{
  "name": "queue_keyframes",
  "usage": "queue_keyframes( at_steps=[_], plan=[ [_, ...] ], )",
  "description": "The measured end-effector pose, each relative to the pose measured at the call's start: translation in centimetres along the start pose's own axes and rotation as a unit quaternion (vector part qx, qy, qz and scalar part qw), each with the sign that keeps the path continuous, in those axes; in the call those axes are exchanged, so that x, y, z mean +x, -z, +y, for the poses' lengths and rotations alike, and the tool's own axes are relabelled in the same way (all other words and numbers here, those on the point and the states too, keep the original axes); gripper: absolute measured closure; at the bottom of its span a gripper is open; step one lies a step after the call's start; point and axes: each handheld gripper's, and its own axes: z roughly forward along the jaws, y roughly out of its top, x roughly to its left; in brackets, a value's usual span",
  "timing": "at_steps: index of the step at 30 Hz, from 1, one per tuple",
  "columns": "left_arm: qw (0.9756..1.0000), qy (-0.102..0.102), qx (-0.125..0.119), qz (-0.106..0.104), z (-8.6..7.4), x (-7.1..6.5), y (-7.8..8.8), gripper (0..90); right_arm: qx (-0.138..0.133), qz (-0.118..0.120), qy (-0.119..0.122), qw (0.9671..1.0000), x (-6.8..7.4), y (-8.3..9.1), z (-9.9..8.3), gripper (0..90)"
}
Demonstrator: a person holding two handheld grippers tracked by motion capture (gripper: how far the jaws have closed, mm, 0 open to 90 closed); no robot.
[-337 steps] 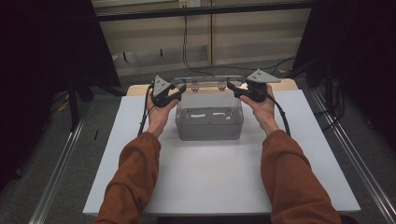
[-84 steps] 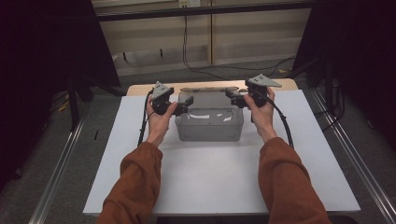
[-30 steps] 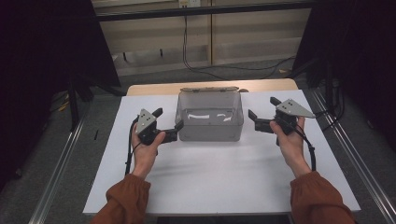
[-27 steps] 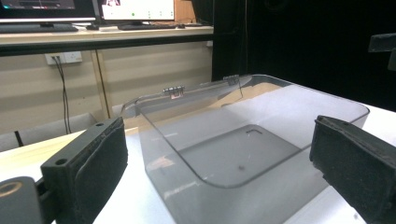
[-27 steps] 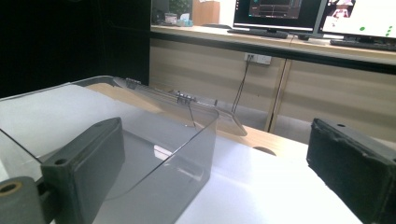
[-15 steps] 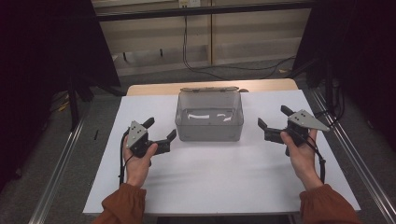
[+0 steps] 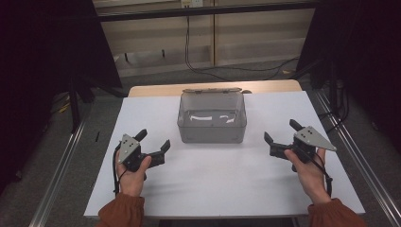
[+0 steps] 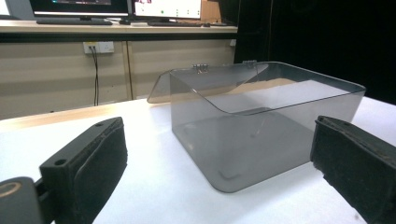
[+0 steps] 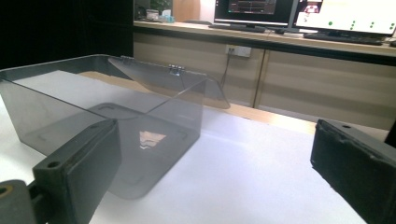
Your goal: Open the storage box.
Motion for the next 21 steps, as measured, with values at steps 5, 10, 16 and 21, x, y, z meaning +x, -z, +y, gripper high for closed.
queue_keyframes(
  at_steps=[5, 10, 16, 21],
  plan=[
    [0.9999, 0.013, 0.004, 0.008, -0.5, 0.1, 1.3, 3.8, -0.001, -0.015, 0.003, 0.9999, 0.0, 1.4, -0.5, 1.2],
    [0.9996, 0.022, 0.006, 0.019, -1.3, 0.0, 2.4, 3.8, 0.0, -0.026, 0.003, 0.9997, 0.0, 2.8, -1.1, 2.0],
    [0.9994, 0.022, 0.01, 0.023, -1.7, 0.0, 3.7, 3.8, -0.004, -0.046, -0.001, 0.9989, -0.4, 4.3, -1.6, 1.0],
    [0.999, 0.026, 0.016, 0.033, -2.3, -0.2, 4.6, 3.8, -0.006, -0.055, 0.002, 0.9985, -0.6, 5.2, -2.0, 0.9]
  ],
)
